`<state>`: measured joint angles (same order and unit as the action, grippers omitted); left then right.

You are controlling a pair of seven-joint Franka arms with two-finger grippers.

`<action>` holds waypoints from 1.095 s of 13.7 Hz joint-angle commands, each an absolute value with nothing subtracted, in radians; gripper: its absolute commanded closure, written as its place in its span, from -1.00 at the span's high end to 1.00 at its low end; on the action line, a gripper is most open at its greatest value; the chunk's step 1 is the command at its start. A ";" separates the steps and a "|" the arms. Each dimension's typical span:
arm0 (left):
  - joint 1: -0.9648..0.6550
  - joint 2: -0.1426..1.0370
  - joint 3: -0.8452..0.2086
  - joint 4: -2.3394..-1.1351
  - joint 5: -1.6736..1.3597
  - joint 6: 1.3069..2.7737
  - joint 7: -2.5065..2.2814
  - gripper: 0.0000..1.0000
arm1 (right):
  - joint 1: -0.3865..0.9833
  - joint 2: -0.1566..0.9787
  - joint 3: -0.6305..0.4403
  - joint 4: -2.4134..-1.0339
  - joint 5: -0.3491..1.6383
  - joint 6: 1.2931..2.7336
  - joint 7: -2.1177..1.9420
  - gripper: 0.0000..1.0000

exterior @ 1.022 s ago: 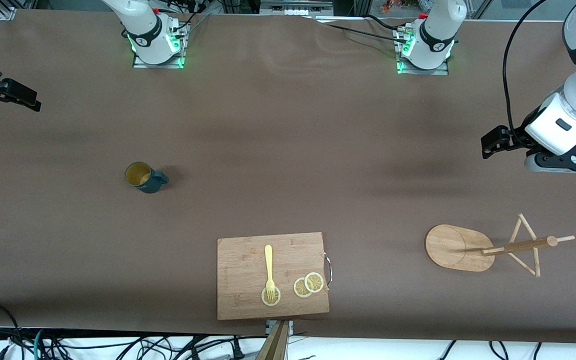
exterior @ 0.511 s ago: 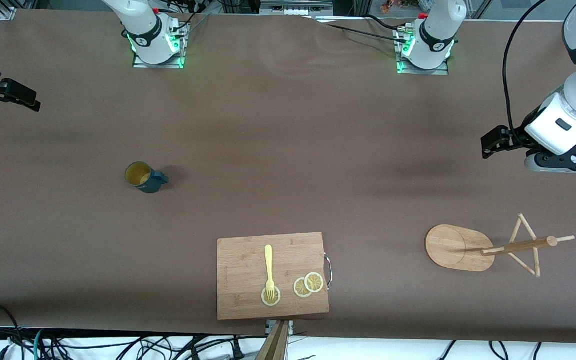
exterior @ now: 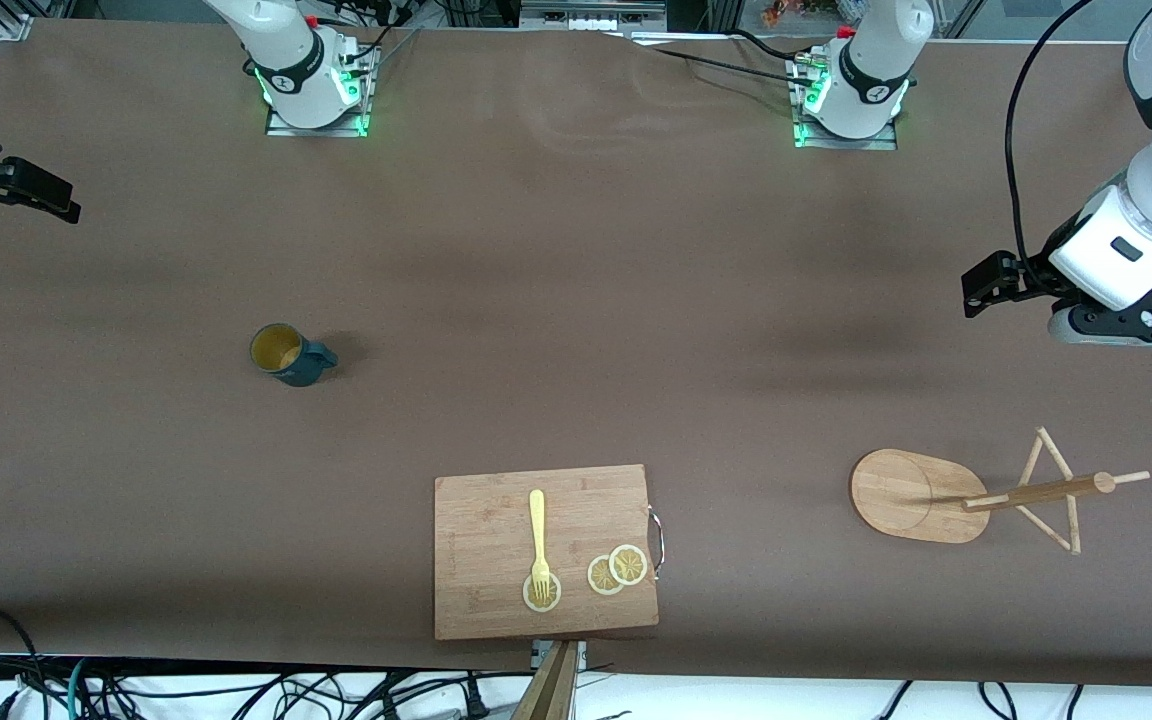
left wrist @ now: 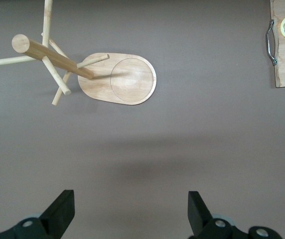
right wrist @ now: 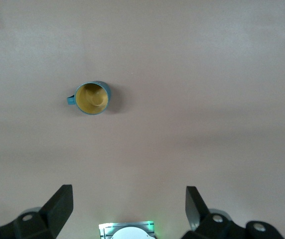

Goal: Pass cup and hang on rack
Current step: 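Reach the right gripper toward the teal mug's rim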

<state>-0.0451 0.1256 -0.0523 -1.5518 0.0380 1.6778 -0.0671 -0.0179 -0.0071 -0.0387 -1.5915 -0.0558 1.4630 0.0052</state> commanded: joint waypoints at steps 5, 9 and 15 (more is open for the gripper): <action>-0.049 0.124 -0.049 -1.536 0.020 1.660 -0.071 1.00 | -0.043 0.075 -0.029 -1.578 -0.055 1.517 0.005 1.00; -0.051 0.129 -0.049 -1.517 0.020 1.660 -0.071 1.00 | -0.040 0.159 -0.029 -1.580 -0.055 1.571 0.005 1.00; -0.049 0.129 -0.049 -1.517 0.020 1.658 -0.071 1.00 | -0.034 0.313 -0.028 -1.598 0.025 1.649 0.021 1.00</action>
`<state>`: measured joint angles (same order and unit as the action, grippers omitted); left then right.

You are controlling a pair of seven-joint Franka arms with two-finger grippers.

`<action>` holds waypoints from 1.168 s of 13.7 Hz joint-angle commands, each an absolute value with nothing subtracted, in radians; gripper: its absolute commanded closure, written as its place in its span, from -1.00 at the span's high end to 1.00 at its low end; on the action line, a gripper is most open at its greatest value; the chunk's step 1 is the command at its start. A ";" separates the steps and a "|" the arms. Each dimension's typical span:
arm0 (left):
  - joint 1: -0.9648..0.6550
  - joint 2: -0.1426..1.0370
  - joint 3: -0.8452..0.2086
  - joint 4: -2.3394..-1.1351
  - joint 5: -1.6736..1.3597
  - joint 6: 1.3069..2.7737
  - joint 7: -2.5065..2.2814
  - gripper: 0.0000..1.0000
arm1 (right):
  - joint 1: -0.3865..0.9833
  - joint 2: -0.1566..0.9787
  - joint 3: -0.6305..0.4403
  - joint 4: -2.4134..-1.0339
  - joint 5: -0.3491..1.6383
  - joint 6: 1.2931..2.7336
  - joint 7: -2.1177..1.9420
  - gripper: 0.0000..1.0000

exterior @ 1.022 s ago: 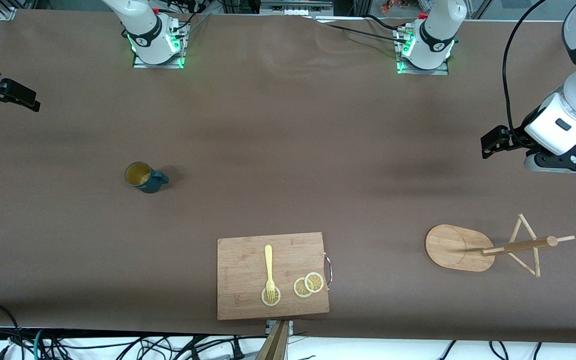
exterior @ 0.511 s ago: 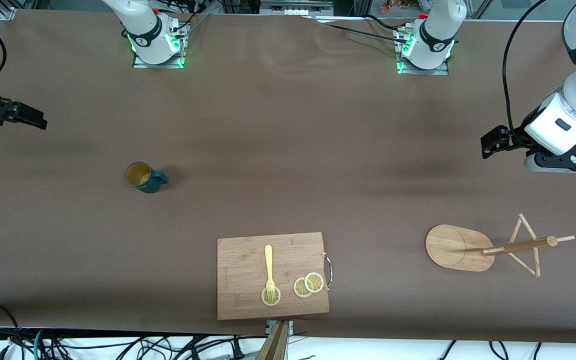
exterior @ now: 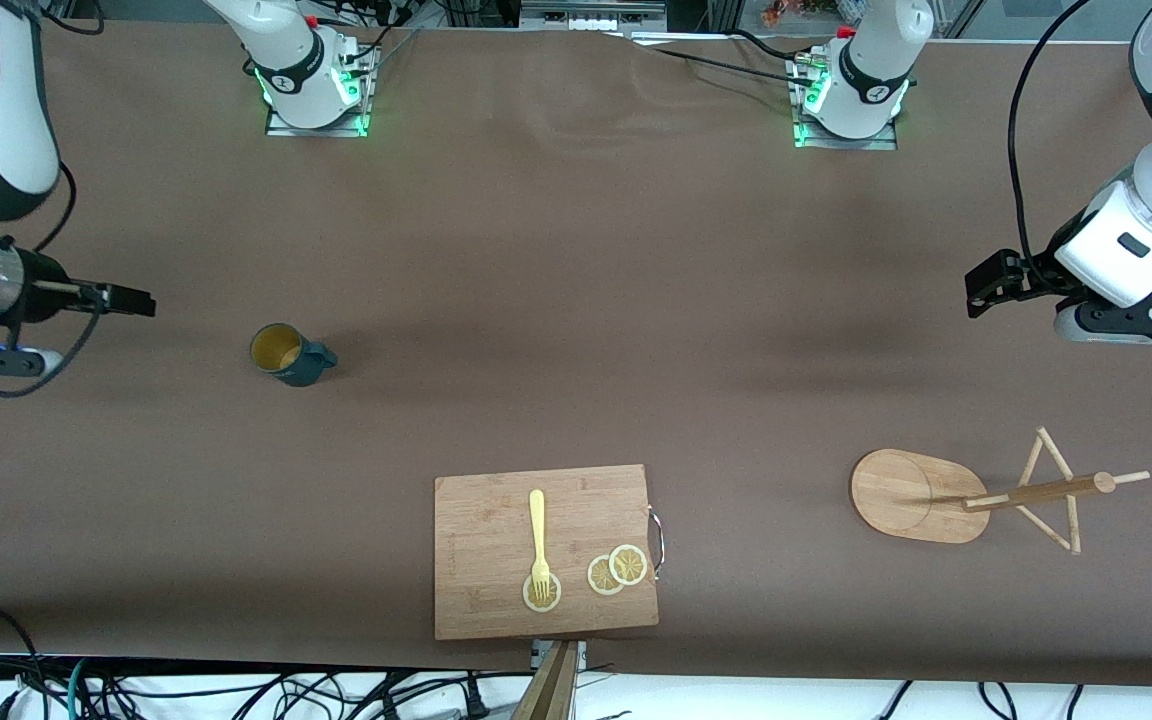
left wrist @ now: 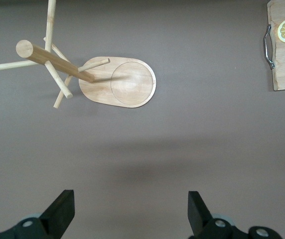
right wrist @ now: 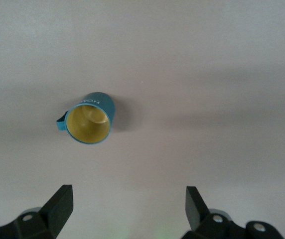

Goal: Pass cup and hang on rack
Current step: 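Reach the right gripper toward the teal mug's rim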

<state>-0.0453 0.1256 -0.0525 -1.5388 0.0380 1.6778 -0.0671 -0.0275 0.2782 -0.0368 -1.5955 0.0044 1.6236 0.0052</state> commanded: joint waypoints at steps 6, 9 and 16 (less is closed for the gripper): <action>-0.049 0.129 -0.051 -1.517 0.020 1.658 -0.071 1.00 | -0.005 0.345 -0.020 -1.784 0.026 1.883 0.116 1.00; -0.049 0.129 -0.049 -1.517 0.020 1.658 -0.071 1.00 | 0.014 0.353 -0.020 -1.868 0.026 1.995 0.147 1.00; -0.049 0.129 -0.051 -1.517 0.020 1.658 -0.071 1.00 | 0.029 0.388 -0.020 -1.956 0.026 2.112 0.150 1.00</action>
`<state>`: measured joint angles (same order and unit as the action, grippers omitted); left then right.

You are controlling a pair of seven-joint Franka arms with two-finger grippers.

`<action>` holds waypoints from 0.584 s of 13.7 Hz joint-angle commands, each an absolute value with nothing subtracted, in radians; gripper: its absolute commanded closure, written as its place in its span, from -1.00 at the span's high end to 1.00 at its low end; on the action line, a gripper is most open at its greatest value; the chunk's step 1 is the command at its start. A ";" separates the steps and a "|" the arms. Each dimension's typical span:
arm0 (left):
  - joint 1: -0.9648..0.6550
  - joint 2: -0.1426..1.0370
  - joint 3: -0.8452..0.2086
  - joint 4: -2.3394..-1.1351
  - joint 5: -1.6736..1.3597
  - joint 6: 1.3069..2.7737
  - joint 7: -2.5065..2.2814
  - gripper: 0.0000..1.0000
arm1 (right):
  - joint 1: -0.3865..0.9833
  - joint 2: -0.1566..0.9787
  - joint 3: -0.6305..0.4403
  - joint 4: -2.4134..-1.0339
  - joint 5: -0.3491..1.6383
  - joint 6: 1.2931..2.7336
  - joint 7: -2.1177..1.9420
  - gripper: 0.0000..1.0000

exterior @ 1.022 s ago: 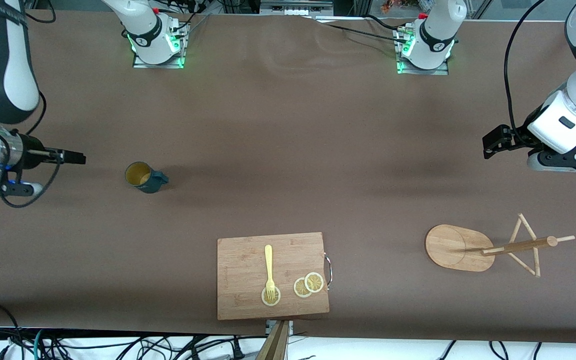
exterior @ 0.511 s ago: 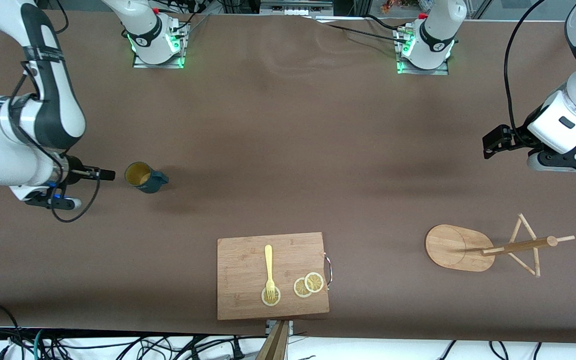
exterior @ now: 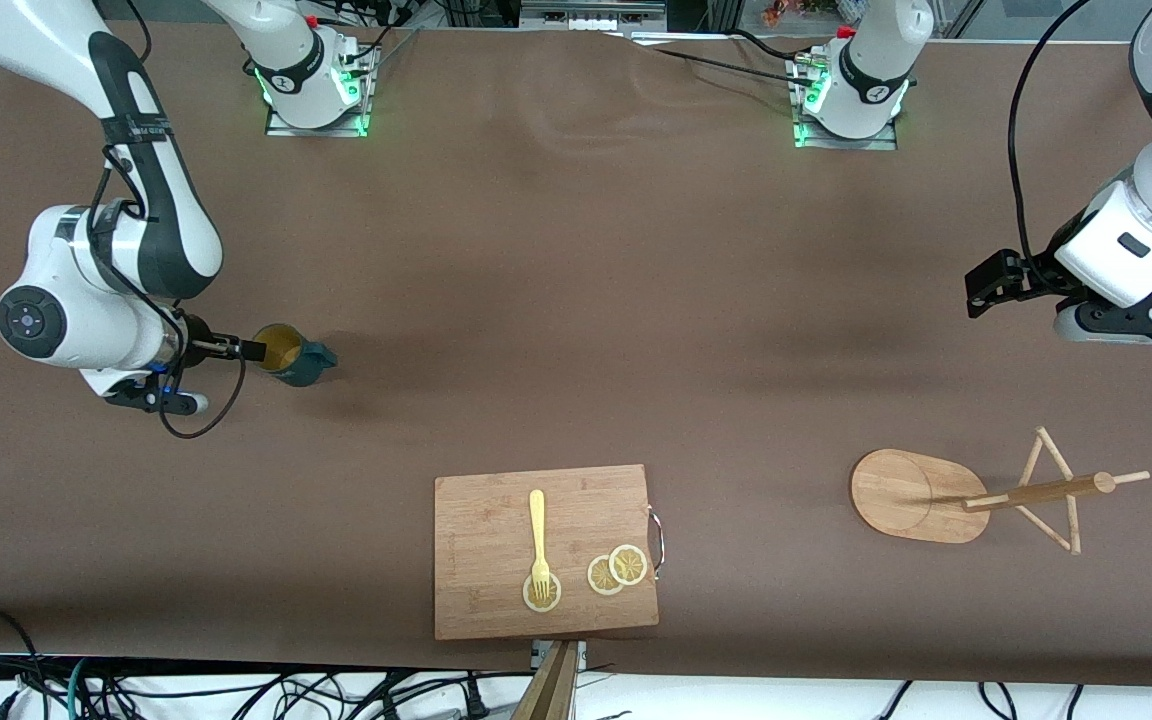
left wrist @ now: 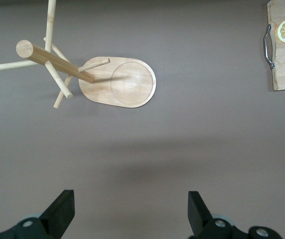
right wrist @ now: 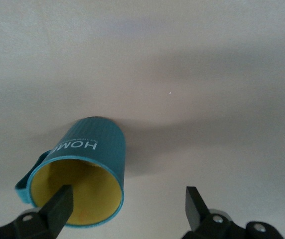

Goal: Pass cup and hang on rack
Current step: 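Reach the right gripper toward the teal mug's rim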

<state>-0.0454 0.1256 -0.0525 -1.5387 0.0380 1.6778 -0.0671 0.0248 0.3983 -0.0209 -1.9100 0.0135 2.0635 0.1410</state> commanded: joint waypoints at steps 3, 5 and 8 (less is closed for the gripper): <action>-0.049 0.129 -0.051 -1.517 0.020 1.658 -0.071 1.00 | 0.031 0.396 -0.020 -1.985 0.026 2.170 0.150 1.00; -0.049 0.129 -0.049 -1.517 0.020 1.658 -0.071 1.00 | 0.031 0.406 -0.020 -1.987 0.026 2.181 0.150 1.00; -0.049 0.129 -0.049 -1.517 0.020 1.658 -0.071 1.00 | 0.050 0.410 -0.020 -1.988 0.026 2.192 0.150 -0.05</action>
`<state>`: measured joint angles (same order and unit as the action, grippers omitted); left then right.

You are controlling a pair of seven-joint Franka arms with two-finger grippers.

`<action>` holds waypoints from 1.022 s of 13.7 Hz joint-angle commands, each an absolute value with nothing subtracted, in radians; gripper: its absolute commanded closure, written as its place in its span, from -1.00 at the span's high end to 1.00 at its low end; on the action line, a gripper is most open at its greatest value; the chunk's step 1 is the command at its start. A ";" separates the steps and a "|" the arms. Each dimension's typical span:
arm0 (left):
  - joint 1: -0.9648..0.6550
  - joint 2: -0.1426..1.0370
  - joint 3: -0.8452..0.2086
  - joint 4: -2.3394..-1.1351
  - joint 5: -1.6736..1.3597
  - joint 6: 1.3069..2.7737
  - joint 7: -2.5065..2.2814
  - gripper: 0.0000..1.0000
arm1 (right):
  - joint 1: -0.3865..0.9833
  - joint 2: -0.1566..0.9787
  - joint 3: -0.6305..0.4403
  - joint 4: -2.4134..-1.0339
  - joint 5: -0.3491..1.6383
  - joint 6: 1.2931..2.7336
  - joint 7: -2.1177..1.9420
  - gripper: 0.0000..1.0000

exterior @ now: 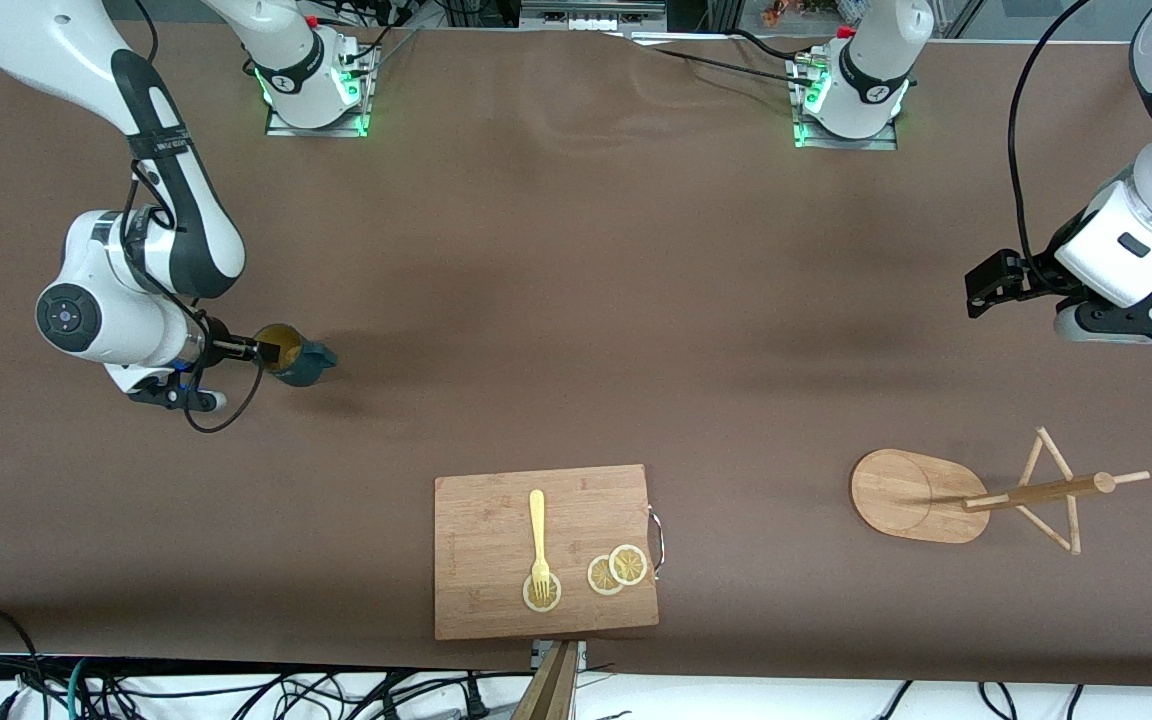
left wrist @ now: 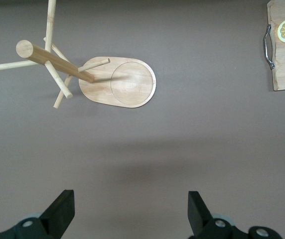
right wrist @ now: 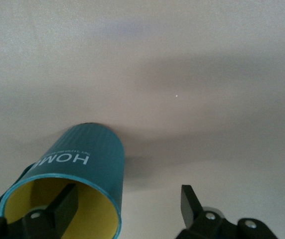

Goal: Pass cup and hang on rack
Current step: 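Grasp the teal mug by its rim with the right gripper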

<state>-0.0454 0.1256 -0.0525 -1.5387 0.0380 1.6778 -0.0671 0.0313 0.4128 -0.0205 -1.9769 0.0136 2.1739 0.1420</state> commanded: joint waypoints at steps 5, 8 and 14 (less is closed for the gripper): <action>-0.049 0.129 -0.049 -1.517 0.020 1.658 -0.071 1.00 | 0.060 0.410 -0.020 -1.985 0.026 2.194 0.152 -1.00; -0.049 0.129 -0.049 -1.517 0.020 1.658 -0.071 1.00 | 0.061 0.410 -0.018 -1.965 0.026 2.192 0.153 -1.00; -0.049 0.129 -0.051 -1.517 0.020 1.658 -0.071 1.00 | 0.121 0.405 0.050 -1.867 0.026 2.183 0.184 -1.00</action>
<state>-0.0454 0.1257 -0.0525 -1.5387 0.0380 1.6778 -0.0671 0.0895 0.4120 0.0263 -1.8992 0.0150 2.1901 0.1513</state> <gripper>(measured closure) 0.000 0.960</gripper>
